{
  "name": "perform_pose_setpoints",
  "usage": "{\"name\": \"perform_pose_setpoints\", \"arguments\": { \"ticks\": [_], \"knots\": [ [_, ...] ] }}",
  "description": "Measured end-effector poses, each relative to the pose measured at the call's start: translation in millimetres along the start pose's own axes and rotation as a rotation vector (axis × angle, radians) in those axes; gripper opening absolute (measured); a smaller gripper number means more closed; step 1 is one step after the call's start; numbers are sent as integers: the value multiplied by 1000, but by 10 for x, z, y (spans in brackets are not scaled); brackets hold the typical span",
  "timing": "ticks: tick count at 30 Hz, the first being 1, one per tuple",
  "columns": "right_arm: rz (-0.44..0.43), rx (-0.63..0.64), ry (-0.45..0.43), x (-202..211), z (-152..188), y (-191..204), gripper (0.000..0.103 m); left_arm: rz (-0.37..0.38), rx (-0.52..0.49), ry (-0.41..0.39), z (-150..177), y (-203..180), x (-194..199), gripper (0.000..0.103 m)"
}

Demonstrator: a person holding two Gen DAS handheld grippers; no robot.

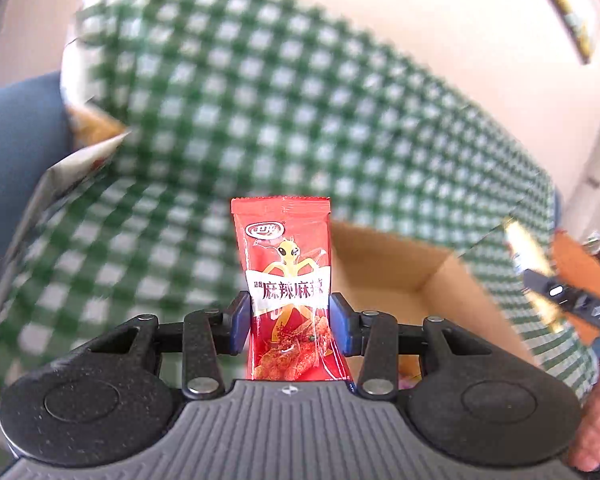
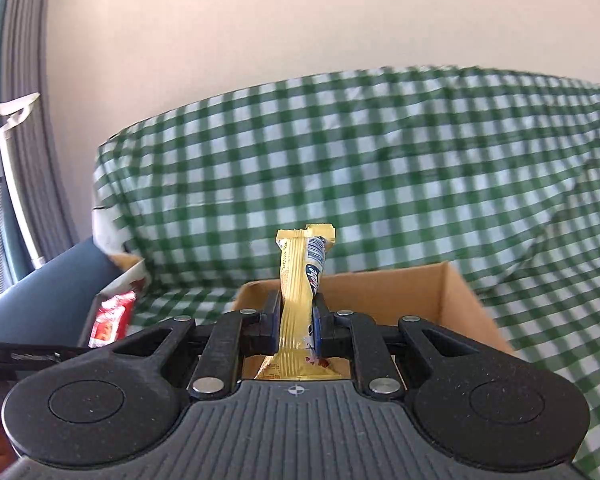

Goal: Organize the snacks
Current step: 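Carry the red packet and yellow wafer bar over the cardboard box with both tools, then open left tool to drop red packet while right tool releases wafer bar into box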

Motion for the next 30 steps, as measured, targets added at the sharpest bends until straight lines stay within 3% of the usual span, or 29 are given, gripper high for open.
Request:
{"name": "perform_pose_setpoints", "arguments": {
  "ticks": [4,8,18,30],
  "knots": [
    [54,-7,-1,56,45,-238,16,104,-44,-54,33,-464,-14,46],
    [88,14,-5,105,77,-382,16,169,-77,-56,125,-815,-133,46],
    [125,47,0,52,94,-414,16,210,-201,-24,372,-1331,-545,46],
    [164,90,-4,-17,51,-384,16,220,-164,-15,356,-1427,-631,46]
  ]
}}
Point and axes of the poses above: each gripper's, at about its wrist camera, not at the fingertips, and x roughly against the way its jaws point, y to its left, z to its underside, the point moved 8 cm from there along -x, roughly the way its jaws point, and after that the axes turned 13 degrees about x, right-handed, at the moved point
